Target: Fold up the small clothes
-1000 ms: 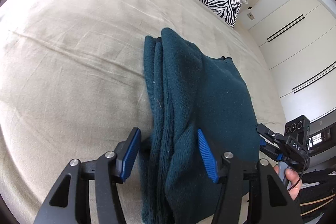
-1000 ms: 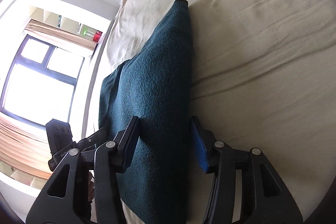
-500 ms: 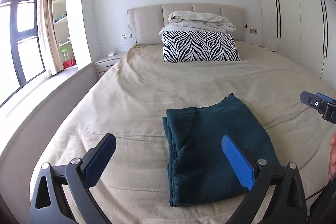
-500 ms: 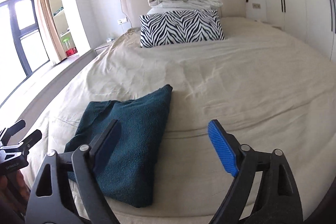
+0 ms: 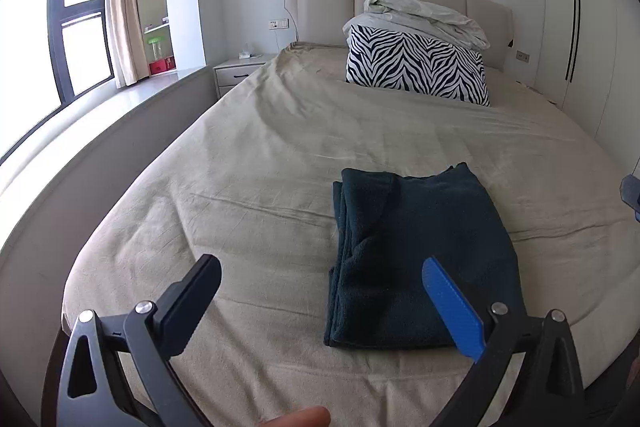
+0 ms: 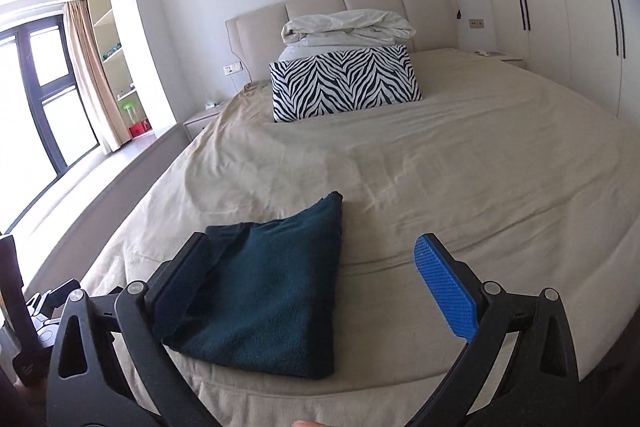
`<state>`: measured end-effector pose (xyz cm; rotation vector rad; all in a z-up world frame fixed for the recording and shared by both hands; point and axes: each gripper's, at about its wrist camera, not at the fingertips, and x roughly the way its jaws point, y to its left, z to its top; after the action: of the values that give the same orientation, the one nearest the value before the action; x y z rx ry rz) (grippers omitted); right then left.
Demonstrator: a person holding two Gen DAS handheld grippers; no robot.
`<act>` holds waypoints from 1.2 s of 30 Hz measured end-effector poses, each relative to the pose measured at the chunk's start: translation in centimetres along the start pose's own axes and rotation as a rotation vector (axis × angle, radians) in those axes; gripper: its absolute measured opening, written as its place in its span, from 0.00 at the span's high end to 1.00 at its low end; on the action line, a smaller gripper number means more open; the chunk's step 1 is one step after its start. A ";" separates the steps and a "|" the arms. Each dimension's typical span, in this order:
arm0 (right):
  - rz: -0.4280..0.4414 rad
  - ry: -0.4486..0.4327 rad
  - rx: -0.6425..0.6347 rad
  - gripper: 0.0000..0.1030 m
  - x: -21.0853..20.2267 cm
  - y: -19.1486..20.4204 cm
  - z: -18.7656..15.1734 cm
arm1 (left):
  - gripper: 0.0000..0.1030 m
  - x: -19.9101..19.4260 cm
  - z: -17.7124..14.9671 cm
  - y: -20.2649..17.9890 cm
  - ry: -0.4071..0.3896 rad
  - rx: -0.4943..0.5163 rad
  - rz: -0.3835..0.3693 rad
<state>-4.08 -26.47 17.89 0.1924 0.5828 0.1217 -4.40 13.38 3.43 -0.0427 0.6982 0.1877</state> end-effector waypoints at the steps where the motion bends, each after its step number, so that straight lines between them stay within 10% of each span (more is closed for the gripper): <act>1: -0.005 0.029 -0.008 0.00 0.3 0.3 -0.8 | 0.00 0.3 -0.4 -0.1 0.018 -0.004 -0.010; 14: -0.072 0.263 -0.069 0.00 6.8 2.1 -8.2 | 0.00 2.8 -2.9 -0.1 0.130 -0.017 -0.022; 36: -0.085 0.310 -0.075 0.00 8.3 1.8 -9.3 | 0.00 3.9 -3.9 0.4 0.171 -0.031 -0.029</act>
<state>-2.52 -21.98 6.23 0.0758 0.8922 0.0915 -4.03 13.95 -1.99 -0.0991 0.8649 0.1680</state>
